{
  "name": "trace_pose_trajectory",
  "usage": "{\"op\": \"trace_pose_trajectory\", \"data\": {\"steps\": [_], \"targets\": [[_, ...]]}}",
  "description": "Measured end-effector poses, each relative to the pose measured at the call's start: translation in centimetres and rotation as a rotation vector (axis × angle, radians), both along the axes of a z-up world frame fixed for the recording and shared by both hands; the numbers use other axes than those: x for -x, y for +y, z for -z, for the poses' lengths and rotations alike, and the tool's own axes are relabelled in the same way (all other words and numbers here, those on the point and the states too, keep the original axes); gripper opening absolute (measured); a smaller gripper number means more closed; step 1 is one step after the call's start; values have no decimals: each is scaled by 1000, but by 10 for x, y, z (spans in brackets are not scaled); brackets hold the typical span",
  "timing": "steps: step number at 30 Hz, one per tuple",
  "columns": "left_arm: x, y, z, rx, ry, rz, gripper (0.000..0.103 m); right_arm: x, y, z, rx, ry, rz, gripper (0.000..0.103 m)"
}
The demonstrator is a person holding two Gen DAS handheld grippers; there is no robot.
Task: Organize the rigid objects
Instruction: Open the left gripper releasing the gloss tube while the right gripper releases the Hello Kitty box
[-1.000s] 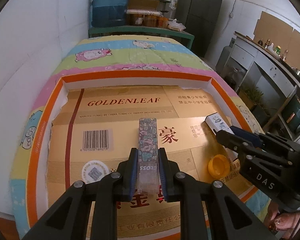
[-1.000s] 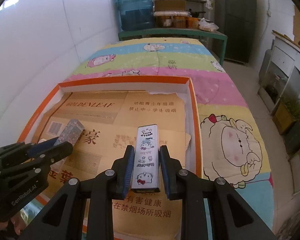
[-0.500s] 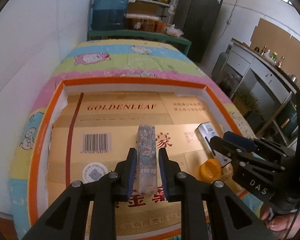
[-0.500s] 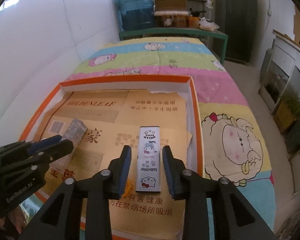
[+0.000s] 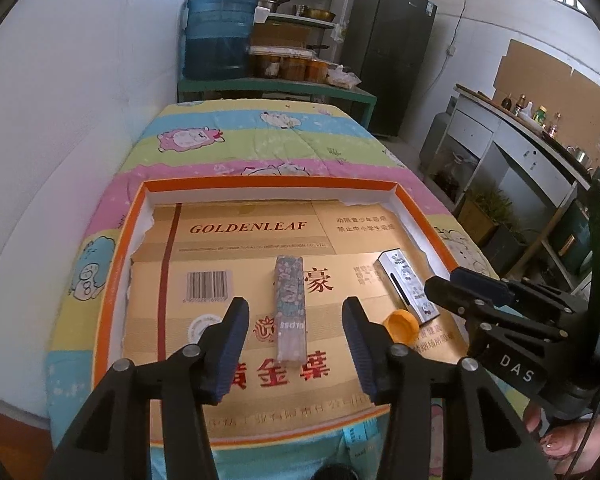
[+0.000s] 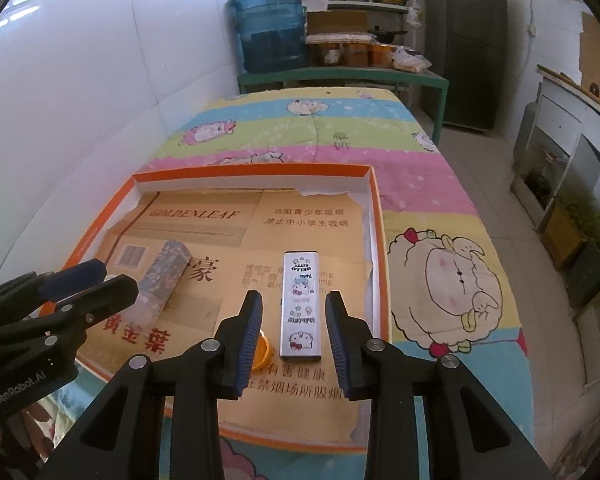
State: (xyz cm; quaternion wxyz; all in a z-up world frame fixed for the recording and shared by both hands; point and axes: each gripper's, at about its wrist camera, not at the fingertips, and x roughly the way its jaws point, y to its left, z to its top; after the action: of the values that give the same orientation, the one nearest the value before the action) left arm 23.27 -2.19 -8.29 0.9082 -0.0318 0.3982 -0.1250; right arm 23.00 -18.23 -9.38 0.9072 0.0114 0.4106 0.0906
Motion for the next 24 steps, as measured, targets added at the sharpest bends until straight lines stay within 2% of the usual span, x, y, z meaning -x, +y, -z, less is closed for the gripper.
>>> {"op": "trace_pose_trajectory", "data": {"steps": [24], "targets": [[58, 27, -24, 31, -39, -33, 48, 63, 8, -32, 5, -25, -3, 33]]}}
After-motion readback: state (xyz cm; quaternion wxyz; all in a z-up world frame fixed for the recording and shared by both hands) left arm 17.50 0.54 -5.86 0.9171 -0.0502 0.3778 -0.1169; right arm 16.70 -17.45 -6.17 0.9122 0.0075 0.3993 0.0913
